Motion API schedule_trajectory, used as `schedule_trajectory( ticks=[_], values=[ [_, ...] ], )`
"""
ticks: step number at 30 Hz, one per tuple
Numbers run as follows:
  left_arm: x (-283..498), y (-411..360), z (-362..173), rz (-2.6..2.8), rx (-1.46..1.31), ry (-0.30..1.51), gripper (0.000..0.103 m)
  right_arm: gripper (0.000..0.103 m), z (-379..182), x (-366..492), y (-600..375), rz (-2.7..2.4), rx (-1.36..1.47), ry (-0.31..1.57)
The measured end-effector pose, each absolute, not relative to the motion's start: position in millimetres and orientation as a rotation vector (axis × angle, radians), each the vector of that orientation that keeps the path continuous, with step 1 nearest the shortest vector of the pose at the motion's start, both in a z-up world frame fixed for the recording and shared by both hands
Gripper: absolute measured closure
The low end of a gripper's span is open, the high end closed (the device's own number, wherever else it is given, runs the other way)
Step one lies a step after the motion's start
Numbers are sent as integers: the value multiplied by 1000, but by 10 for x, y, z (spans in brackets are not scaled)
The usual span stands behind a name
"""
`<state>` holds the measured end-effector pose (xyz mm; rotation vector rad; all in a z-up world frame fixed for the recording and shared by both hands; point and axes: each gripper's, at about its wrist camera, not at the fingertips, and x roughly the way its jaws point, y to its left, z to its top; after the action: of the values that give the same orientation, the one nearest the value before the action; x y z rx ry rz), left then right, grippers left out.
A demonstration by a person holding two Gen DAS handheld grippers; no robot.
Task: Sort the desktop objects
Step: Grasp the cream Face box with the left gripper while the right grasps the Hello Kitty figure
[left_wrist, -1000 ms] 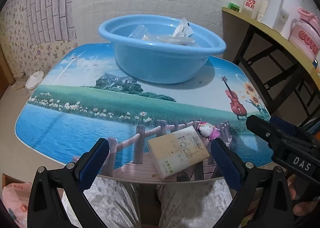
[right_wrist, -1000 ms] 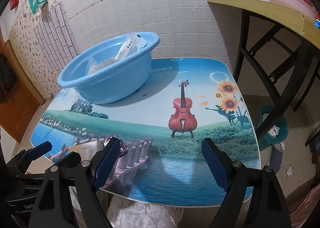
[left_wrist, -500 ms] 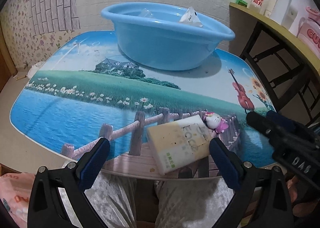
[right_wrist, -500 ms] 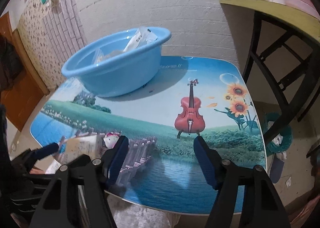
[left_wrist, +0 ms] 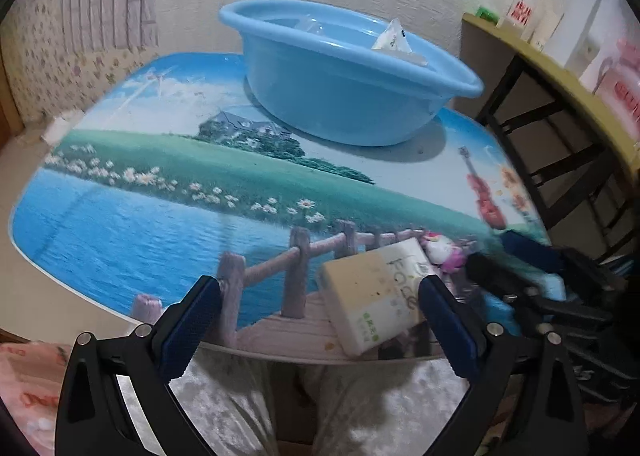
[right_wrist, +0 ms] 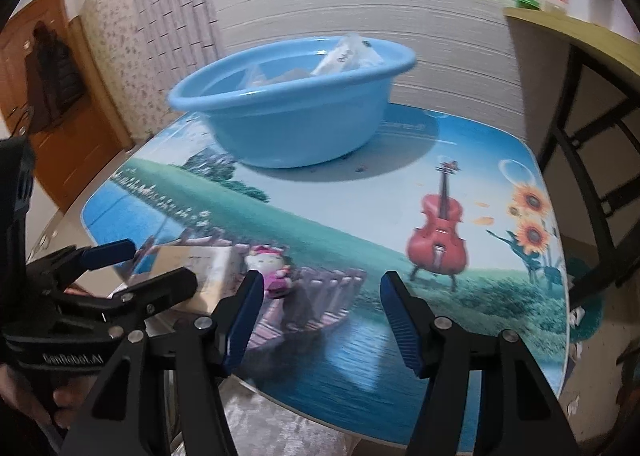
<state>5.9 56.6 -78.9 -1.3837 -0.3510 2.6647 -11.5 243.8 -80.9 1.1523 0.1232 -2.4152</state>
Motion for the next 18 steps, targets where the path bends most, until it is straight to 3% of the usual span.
schedule_trajectory(
  ticks=[6, 12, 15, 18],
  values=[
    [118, 599, -712, 2627, -1310, -372, 4, 40, -869, -169, 2298, -2373, 1150, 164],
    [90, 621, -754, 2617, -1337, -372, 4, 60, -915, -214, 2232, -2331, 1136, 163],
    [72, 637, -775, 2616, -1350, -372, 4, 77, -933, -213, 2208, -2313, 1128, 168],
    [65, 688, -774, 2614, -1350, -356, 4, 77, -937, -214, 2226, -2322, 1131, 167]
  ],
)
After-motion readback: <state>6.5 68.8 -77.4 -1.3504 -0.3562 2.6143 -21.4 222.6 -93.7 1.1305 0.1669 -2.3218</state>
